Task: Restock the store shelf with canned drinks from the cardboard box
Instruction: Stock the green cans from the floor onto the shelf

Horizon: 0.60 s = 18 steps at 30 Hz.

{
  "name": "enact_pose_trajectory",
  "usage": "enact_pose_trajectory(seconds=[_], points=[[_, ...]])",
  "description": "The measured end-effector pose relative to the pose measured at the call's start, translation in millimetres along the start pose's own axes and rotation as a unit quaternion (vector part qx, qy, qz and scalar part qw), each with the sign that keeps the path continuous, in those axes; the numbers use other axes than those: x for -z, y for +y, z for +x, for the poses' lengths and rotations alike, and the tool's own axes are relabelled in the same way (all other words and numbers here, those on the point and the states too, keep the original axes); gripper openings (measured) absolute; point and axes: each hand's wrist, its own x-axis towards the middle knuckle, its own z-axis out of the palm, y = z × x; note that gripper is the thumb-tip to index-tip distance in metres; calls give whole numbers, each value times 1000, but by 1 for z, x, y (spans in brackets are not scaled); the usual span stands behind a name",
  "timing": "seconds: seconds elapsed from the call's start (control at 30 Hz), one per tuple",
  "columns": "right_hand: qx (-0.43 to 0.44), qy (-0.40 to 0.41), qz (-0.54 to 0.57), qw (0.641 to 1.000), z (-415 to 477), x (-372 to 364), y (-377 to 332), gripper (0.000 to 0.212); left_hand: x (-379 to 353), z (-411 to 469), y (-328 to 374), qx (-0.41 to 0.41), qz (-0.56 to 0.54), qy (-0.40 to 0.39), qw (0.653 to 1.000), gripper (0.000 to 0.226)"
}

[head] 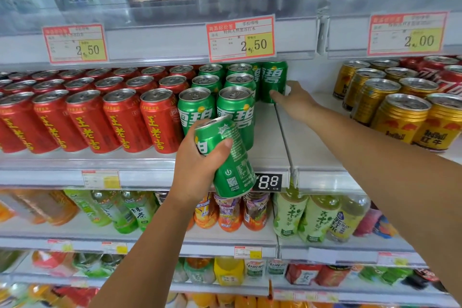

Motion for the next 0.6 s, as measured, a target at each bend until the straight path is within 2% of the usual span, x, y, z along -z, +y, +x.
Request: enact_pose_trajectory(seconds=[0.13,0.23,0.37,0.47,0.6], points=[[93,-33,-3,995,-63,8,-5,51,0,-5,12,13,18,-28,999,49],[126,-91,56,986,-120,16,-8,42,-7,-8,25,-3,47,-33,998,51],[140,-205,122,961,-171,23,-16,60,-28,-5,38,-44,77,-21,996,54],[136,-170,134,967,-176,21,-17,67,-44,2,43,-54,97,-8,994,61],[122,-72,151,978,-163,22,-12,69,-48,9,37,-28,101,-61,993,76]])
